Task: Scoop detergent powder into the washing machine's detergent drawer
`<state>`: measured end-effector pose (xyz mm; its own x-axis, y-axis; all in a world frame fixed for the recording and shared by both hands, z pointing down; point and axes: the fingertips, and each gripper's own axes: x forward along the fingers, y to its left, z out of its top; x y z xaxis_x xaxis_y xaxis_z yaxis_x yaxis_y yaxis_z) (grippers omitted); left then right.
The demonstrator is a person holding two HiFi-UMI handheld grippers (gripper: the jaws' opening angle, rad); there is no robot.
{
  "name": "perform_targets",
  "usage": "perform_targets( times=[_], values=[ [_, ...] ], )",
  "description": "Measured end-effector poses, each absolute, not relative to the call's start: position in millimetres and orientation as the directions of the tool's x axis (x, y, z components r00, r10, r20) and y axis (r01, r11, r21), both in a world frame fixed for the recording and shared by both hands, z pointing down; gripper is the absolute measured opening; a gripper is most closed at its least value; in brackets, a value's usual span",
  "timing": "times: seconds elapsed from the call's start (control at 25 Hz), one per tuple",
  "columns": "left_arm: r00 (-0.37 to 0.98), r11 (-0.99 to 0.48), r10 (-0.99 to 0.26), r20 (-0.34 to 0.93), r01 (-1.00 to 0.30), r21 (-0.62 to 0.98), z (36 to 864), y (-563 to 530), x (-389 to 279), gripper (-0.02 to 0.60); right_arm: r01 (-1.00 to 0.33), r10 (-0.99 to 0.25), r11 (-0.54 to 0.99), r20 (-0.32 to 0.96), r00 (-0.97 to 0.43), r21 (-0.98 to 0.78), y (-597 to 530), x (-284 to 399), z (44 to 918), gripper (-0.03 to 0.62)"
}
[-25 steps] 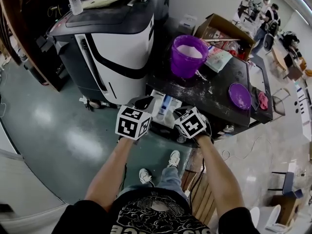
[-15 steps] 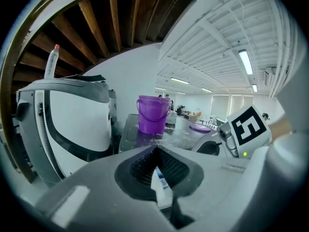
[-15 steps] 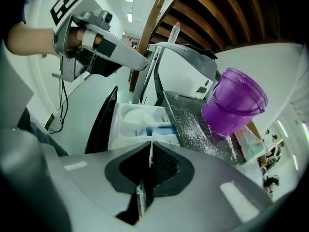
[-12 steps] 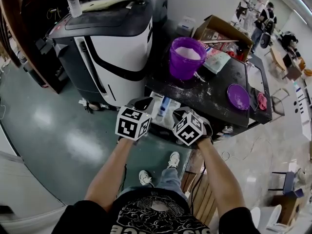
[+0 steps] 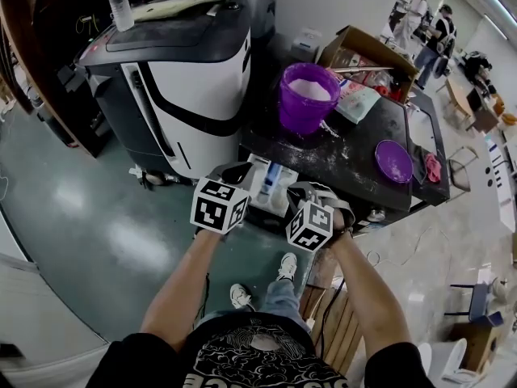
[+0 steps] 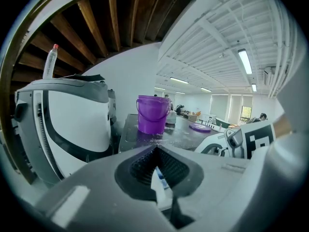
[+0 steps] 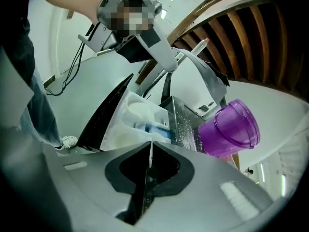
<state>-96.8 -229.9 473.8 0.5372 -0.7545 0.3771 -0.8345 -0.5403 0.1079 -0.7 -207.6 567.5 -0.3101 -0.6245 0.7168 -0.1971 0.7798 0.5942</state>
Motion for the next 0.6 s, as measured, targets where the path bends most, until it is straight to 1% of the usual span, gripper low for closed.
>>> perform_targets(
  times=[0.16,0.24,0.44,0.6],
  values=[
    [0.538,-0.539,-0.757,0.371,-0.835,0.111,473,-231,-99,0.005,-0.188,-0.648,0.759,0.696,-0.309,0.624,-207,-2,567,0.034],
    [0.539,-0.539,-0.757,0.37,-0.834,0.112,472,-231,-100,0.005,-0.216,-0.643,0.765,0.696,-0.321,0.607,-206,-5,566,0.034],
    [0.546,-0.547,-0.748,0.377,-0.829,0.116,470,-228,-101,0.005,-0.389,-0.633,0.769,0.687,-0.358,0.507,-207,-7,551,0.034],
    [0.566,-0.56,-0.739,0.365,-0.818,0.133,461,-228,-98,0.005,-0.537,-0.646,0.739,0.652,-0.396,0.406,-210,-11,531,0.034]
  ],
)
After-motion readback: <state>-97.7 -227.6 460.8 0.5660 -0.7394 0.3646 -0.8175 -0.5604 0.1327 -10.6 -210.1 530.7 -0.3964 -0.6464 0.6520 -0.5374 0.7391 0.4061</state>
